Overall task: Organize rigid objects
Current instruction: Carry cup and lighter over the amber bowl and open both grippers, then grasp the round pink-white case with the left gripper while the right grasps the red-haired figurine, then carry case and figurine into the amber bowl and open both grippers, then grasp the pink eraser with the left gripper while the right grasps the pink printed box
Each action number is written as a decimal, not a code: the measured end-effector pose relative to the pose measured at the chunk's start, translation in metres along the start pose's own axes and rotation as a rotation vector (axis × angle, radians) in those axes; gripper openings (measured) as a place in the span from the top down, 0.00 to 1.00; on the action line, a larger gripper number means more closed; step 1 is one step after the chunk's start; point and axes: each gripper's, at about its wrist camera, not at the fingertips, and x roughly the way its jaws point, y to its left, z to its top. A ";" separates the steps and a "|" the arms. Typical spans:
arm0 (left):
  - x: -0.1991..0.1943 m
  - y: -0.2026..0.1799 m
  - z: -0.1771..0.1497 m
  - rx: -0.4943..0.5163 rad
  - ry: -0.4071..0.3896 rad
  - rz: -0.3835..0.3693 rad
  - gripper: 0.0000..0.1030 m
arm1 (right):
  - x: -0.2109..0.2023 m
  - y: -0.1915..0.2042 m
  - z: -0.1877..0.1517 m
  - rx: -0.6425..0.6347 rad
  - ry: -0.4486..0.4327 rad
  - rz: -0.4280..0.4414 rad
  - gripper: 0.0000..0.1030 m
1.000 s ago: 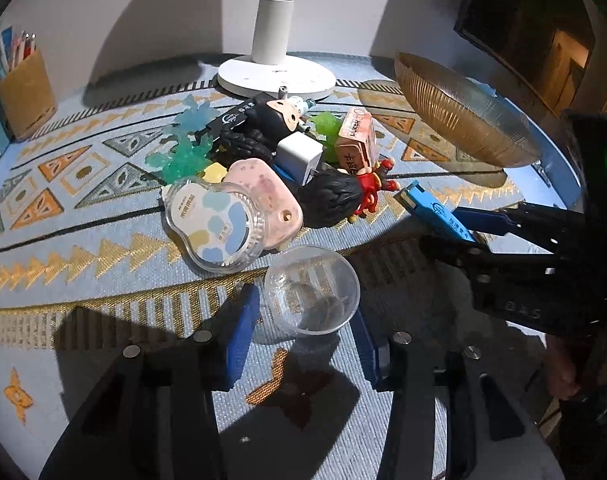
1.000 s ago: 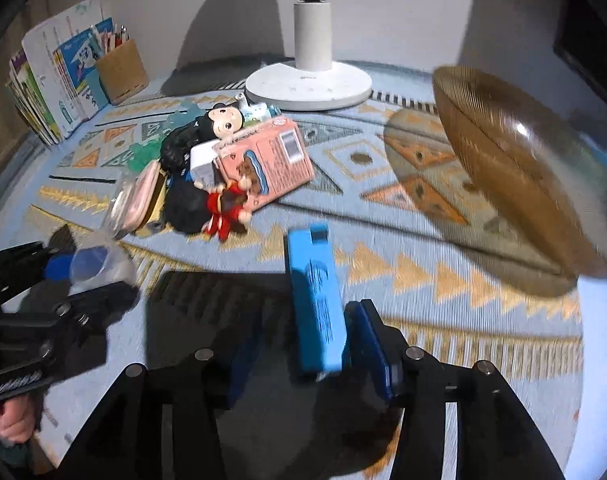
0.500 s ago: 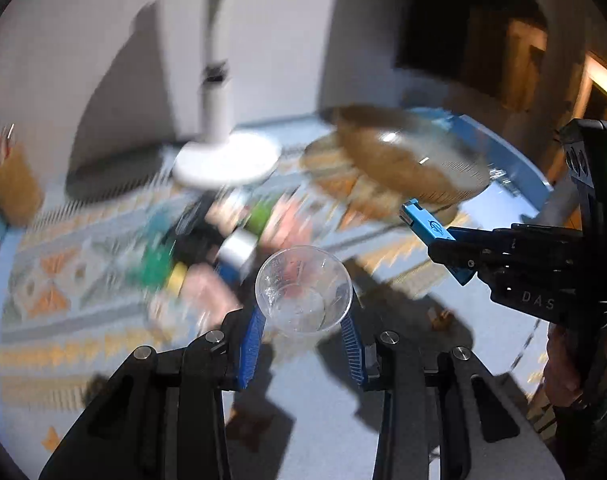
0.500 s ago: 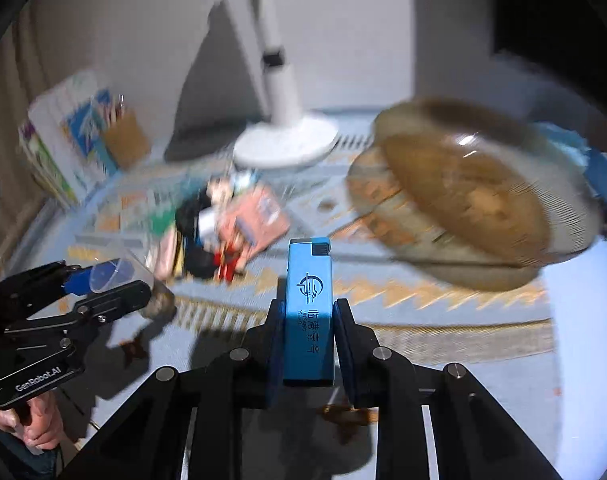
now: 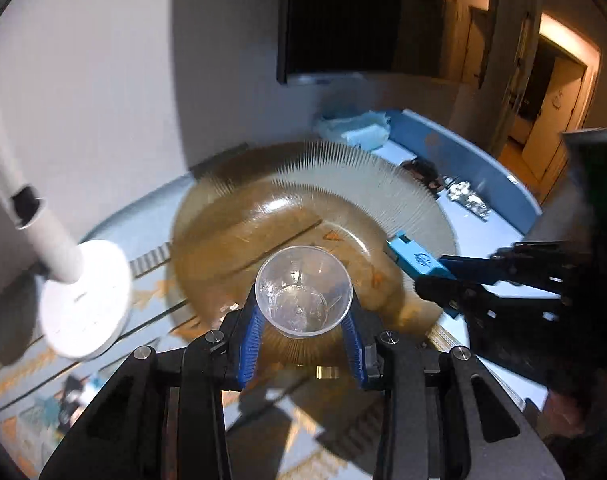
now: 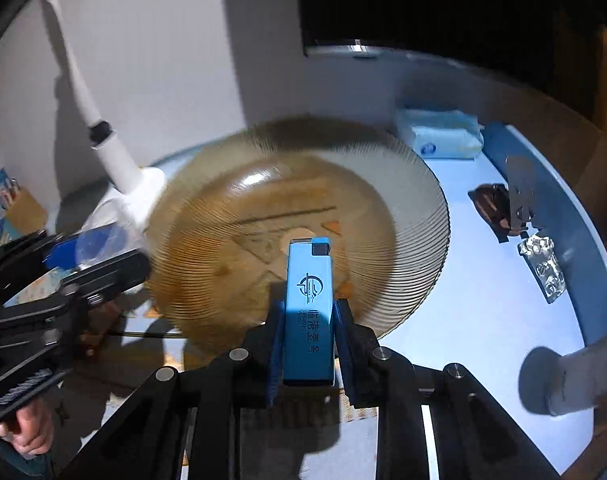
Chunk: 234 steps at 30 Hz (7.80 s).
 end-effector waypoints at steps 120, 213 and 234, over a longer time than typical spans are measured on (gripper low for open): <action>-0.177 0.138 -0.145 -0.250 -0.177 0.174 0.55 | -0.038 0.155 -0.065 -0.124 -0.101 0.332 0.67; -0.096 0.167 -0.206 -0.382 0.026 0.211 0.28 | 0.088 0.213 -0.021 -0.042 0.169 0.157 0.43; -0.066 0.148 -0.193 -0.343 0.065 0.255 0.50 | 0.079 0.192 -0.050 -0.059 0.133 0.099 0.43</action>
